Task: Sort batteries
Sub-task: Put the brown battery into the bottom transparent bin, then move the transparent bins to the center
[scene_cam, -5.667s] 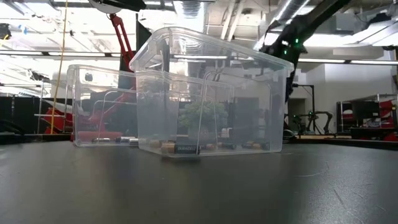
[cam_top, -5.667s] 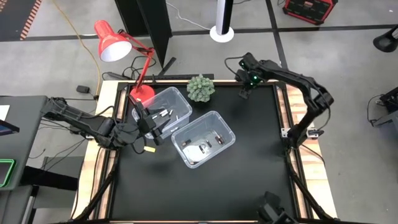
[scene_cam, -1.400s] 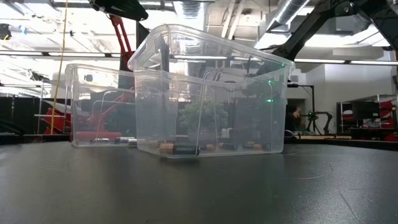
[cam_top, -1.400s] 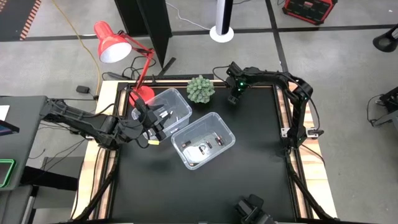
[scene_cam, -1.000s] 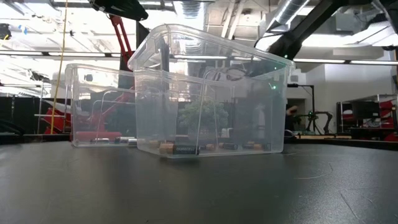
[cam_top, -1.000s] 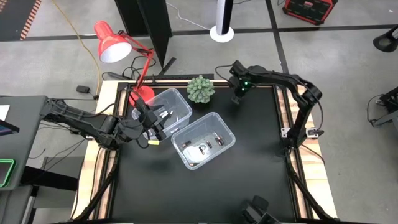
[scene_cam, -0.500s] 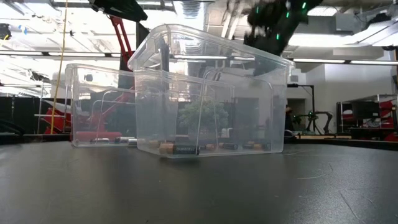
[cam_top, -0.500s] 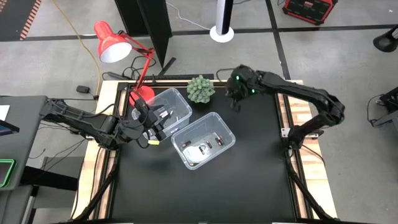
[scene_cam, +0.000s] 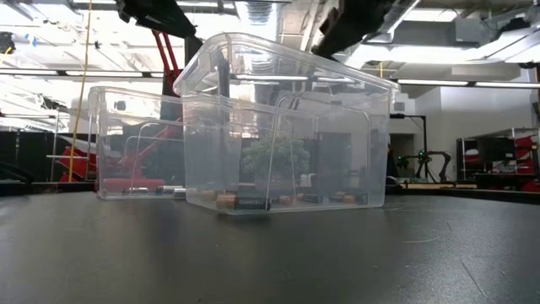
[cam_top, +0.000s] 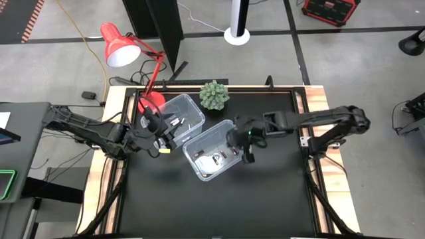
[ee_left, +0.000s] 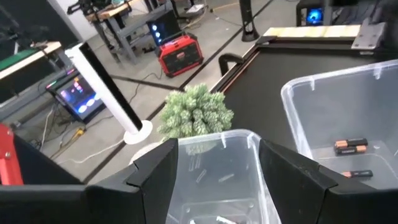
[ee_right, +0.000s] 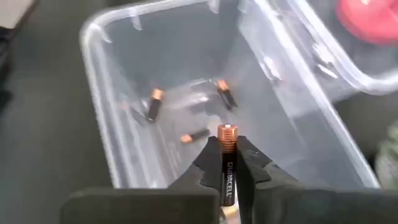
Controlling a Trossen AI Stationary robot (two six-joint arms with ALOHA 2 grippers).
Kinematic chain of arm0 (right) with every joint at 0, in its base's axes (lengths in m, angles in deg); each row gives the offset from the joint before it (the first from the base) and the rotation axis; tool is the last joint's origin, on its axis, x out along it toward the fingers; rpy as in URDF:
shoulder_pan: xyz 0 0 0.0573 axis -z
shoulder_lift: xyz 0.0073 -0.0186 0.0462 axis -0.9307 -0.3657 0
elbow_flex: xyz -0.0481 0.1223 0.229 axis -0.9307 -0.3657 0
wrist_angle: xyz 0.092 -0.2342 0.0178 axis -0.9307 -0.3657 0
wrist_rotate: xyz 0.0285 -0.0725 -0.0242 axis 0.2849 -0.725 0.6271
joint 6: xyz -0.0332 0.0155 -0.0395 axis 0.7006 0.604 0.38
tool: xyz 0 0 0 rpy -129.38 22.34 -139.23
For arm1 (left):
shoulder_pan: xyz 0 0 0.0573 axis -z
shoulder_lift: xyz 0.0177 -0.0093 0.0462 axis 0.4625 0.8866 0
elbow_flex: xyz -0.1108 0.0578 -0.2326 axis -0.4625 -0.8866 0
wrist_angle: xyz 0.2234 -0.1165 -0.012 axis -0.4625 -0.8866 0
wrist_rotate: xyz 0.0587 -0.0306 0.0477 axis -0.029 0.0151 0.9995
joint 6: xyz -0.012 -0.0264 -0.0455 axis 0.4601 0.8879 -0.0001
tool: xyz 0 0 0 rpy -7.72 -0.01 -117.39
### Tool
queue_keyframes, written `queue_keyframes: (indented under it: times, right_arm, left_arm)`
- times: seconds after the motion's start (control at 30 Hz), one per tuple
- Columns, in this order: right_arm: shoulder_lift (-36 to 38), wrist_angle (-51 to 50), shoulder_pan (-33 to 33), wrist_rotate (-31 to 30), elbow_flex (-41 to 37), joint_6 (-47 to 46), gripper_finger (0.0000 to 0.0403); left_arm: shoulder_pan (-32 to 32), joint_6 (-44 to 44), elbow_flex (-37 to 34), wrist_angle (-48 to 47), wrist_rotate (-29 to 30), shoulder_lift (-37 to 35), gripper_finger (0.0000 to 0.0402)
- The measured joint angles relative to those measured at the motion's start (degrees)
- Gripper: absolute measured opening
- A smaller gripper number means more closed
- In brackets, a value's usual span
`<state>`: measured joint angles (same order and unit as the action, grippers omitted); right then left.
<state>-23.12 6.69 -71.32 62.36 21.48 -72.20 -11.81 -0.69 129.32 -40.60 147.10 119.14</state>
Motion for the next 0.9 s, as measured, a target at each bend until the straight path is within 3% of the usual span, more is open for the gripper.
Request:
queue_keyframes:
  times: [0.17,0.33,0.47,0.57,0.73,0.9]
  right_arm:
    - [-2.6,2.41,-3.04,-0.16,0.03,-0.94,0.0097]
    - [-5.22,3.44,-3.45,-2.14,0.01,-0.9,0.0172]
    - [-5.2,4.34,-3.49,-2.16,0.01,-0.6,0.0209]
    - [-4.12,4.47,-4.03,-2.17,0.01,0.07,0.0217]
    - [-2.68,5.82,-5.37,-2.34,0.01,1.17,0.0205]
    - [-2.6,5.09,-7.17,-2.34,0.01,2.23,0.016]
  left_arm:
    - [-2.11,5.6,0.0,-4.69,-0.18,-0.02,0.0219]
    - [-4.43,14.2,0.04,-12.84,-4.74,-0.02,0.0219]
    - [-5.6,19.88,0.13,-20.93,-4.79,-0.12,0.0219]
    - [-8.37,24.12,1.03,-26.41,-4.61,-0.33,0.0219]
    - [-14.5,24.16,1.64,-27.71,-4.09,-0.28,0.0216]
    - [-21.13,20.91,2.32,-27.6,-4.94,-0.28,0.0157]
